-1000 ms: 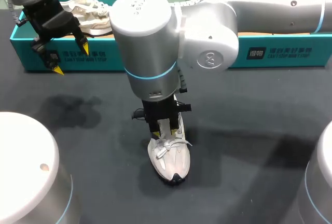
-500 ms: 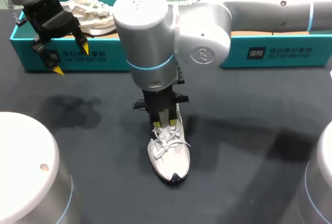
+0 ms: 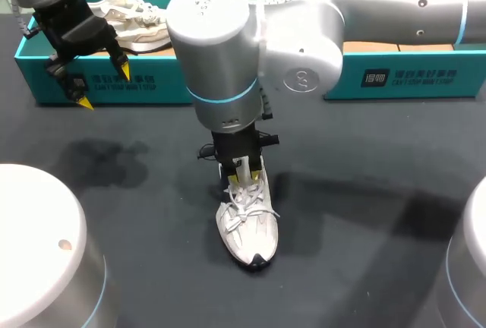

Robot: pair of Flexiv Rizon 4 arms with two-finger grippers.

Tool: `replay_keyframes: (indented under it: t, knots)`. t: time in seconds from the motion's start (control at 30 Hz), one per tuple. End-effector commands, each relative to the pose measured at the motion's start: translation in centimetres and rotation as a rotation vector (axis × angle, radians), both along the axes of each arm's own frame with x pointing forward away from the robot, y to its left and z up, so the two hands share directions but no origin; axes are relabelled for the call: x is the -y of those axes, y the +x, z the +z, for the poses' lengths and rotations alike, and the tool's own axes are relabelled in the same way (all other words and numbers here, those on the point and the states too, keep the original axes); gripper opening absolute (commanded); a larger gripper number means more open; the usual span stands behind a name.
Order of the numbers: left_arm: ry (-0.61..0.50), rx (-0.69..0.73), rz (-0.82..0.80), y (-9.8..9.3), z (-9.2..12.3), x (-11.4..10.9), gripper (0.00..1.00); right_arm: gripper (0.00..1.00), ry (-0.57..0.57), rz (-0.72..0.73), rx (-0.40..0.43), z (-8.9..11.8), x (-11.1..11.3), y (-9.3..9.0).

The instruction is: Take the shoe out of the shoebox, open the shoe tongue, remove and reinsert the insole, then place the shoe into the shoebox

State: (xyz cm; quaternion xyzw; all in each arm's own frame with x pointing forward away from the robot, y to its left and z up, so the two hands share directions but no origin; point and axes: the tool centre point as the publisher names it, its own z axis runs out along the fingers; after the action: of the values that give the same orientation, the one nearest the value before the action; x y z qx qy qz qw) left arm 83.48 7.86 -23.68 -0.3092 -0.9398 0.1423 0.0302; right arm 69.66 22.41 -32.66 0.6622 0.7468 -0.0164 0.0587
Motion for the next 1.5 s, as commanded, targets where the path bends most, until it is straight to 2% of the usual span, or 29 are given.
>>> replay_keyframes:
  t: [0.03, 0.1, 0.17, 0.47, 0.6, 0.67, 0.8, 0.83, 0.87, 0.9, 0.97, 1.1, 1.17, 1.2, 1.5]
  knots:
    - [0.003, 0.001, 0.0, 0.0, 0.0, 0.0, 1.0, 0.31, 0.046, 0.035, -0.031, -2.6, 0.3, 1.8]
    - [0.003, 0.001, 0.0, 0.0, 0.0, 0.0, 1.0, 0.31, 0.068, 0.054, -0.041, -3.6, 0.6, 2.5]
    - [0.003, 0.001, 0.0, 0.0, 0.0, 0.0, 1.0, 0.31, 0.077, 0.064, -0.036, -3.6, 0.7, 2.8]
    - [0.003, 0.001, 0.0, 0.0, 0.0, 0.0, 1.0, 0.31, -0.007, 0.156, 0.05, 2.9, 1.0, 2.4]
    - [0.003, 0.001, 0.0, 0.0, 0.0, 0.0, 1.0, 0.33, -0.052, 0.273, 0.08, 5.1, 1.1, 2.7]
    - [0.003, 0.001, 0.0, 0.0, 0.0, 0.0, 1.0, 0.36, -0.047, 0.388, 0.088, 5.7, 1.2, 3.2]
    - [0.003, 0.001, 0.0, 0.0, 0.0, 0.0, 1.0, 0.47, -0.054, 0.639, 0.102, 6.3, 1.3, 4.1]
    - [0.003, 0.001, 0.0, 0.0, 0.0, 0.0, 1.0, 0.54, -0.056, 0.7, 0.102, 6.4, 1.3, 4.4]
    - [0.003, 0.001, 0.0, 0.0, 0.0, 0.0, 1.0, 0.67, -0.041, 0.794, 0.103, 6.4, 1.2, 4.7]
    - [0.003, 0.001, 0.0, 0.0, 0.0, 0.0, 1.0, 0.85, -0.046, 0.821, 0.099, 6.4, 1.2, 5.0]
    - [0.003, 0.001, 0.0, 0.0, 0.0, 0.0, 1.0, 1.0, -0.051, 0.913, 0.077, 6.4, 1.4, 5.4]
    - [0.003, 0.001, 0.0, 0.0, 0.0, 0.0, 1.0, 1.0, -0.063, 1.071, 0.041, 6.4, 1.2, 5.8]
    - [0.003, 0.001, 0.0, 0.0, 0.0, 0.0, 1.0, 1.0, -0.019, 1.211, 0.061, 6.4, 1.1, 6.1]
    - [0.003, 0.001, 0.0, 0.0, 0.0, 0.0, 1.0, 1.0, 0.0, 1.303, 0.044, 6.4, 1.1, 6.2]
    - [0.003, 0.001, 0.0, 0.0, 0.0, 0.0, 1.0, 1.0, 0.0, 1.303, 0.044, 6.4, 1.1, 6.2]
